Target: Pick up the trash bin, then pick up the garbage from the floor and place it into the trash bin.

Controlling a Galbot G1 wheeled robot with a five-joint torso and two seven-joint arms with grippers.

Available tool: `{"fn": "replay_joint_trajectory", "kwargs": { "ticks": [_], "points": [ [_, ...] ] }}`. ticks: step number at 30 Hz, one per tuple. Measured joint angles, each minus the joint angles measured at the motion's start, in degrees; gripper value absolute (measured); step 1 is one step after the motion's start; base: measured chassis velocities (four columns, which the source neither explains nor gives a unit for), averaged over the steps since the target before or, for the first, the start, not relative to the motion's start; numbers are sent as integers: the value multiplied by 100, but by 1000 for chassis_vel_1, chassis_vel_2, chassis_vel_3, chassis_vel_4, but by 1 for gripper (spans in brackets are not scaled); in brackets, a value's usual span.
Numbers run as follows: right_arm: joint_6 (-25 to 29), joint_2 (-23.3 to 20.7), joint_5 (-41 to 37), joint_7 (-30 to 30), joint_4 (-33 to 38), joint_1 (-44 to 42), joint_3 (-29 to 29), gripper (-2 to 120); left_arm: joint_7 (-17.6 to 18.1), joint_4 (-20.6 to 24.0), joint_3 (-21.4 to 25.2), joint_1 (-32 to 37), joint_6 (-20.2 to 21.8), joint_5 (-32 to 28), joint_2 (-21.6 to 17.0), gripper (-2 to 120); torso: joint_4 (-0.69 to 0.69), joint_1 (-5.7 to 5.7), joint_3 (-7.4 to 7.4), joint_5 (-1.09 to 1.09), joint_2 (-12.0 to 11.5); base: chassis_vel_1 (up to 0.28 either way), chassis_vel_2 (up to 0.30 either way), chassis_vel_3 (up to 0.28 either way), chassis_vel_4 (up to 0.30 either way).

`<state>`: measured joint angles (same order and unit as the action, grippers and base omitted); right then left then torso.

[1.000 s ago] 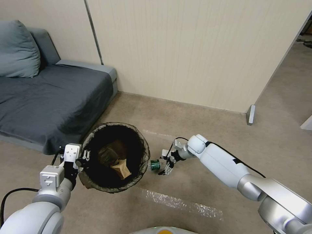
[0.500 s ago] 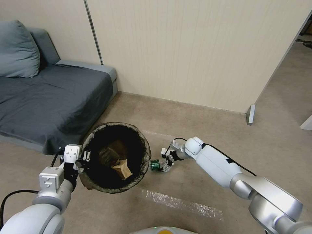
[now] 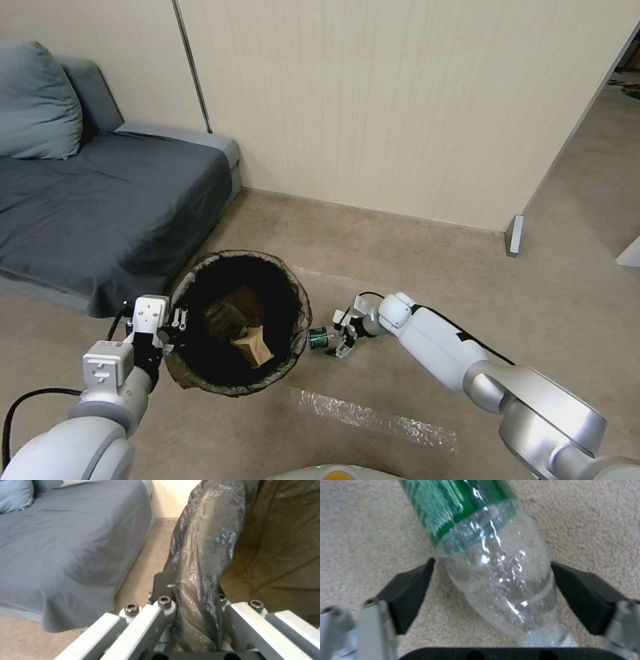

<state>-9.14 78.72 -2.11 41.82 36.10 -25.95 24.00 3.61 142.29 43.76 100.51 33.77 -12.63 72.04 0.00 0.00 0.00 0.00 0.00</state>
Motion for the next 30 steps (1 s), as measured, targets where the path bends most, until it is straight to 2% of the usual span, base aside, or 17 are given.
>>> {"fn": "replay_joint_trajectory", "kwargs": {
  "ticks": [1, 4, 5, 8, 9, 10, 11, 14, 18, 21, 26, 27, 28, 30],
  "points": [
    [0, 0, 0, 0, 0, 0, 0, 84, 0, 0, 0, 0, 0, 0, 0, 3, 0, 0, 0, 0, 0, 0, 0, 0, 0],
    [93, 2, -37, -109, -59, -33, -12, 69, -19, 0, -4, 1, 23, 0, 2, 3, 0, 0, 0, 0, 0, 0, 0, 0, 0],
    [93, 2, -37, -109, -59, -33, -12, 69, -19, 0, -4, 1, 23, 0, 2, 3, 0, 0, 0, 0, 0, 0, 0, 0, 0],
    [104, -19, -50, -153, -21, -65, -41, 54, -21, 0, -6, -9, 24, -3, 4, 3, -1, 0, 0, 0, 0, 0, 0, 0, 0],
    [104, -19, -50, -153, -21, -65, -41, 54, -21, 0, -6, -9, 24, -3, 4, 3, -1, 0, 0, 0, 0, 0, 0, 0, 0],
    [104, -32, -52, -167, 25, -84, -45, 47, -22, 0, -6, -14, 24, -5, 2, 3, -1, 0, 0, -1, 0, 0, 0, 0, 0],
    [104, -32, -52, -167, 25, -84, -45, 47, -22, 0, -6, -14, 24, -5, 2, 3, -1, 0, 0, -1, 0, 0, 0, 0, 0],
    [104, -40, -56, -229, 90, -127, -50, 35, -25, -10, -5, -25, 24, -7, -6, 3, 0, 0, 0, 0, 0, 0, 0, 0, 0],
    [110, -52, -57, -284, 133, -159, -81, 27, -25, -17, -5, -29, 22, -10, -19, 3, 0, 0, 0, 0, 0, 0, 0, 0, 0],
    [116, -86, -52, -345, 233, -191, -149, 25, -26, -28, 0, -32, 18, -13, -25, 3, 1, 0, 0, 1, 0, 0, 0, 0, 0],
    [0, -269, -94, -630, 1002, -428, -701, 25, -26, -42, 5, -38, 13, -25, -20, 3, 1, 0, 0, 2, 0, 0, 0, 0, 0],
    [-143, -413, -242, -762, 1483, -559, -925, 25, -26, -42, 12, -38, 12, -34, -23, 3, 1, 0, 0, 1, 0, 0, 0, 0, 0],
    [-143, -413, -242, -762, 1483, -559, -925, 25, -26, -42, 12, -38, 12, -34, -23, 3, 1, 0, 0, 1, 0, 0, 0, 0, 0],
    [-375, -697, -540, -975, 2184, -712, -1127, 25, -26, -42, 18, -36, 10, -47, -39, 3, 1, 0, 0, 3, 0, 0, 0, 0, 0]
  ]
}}
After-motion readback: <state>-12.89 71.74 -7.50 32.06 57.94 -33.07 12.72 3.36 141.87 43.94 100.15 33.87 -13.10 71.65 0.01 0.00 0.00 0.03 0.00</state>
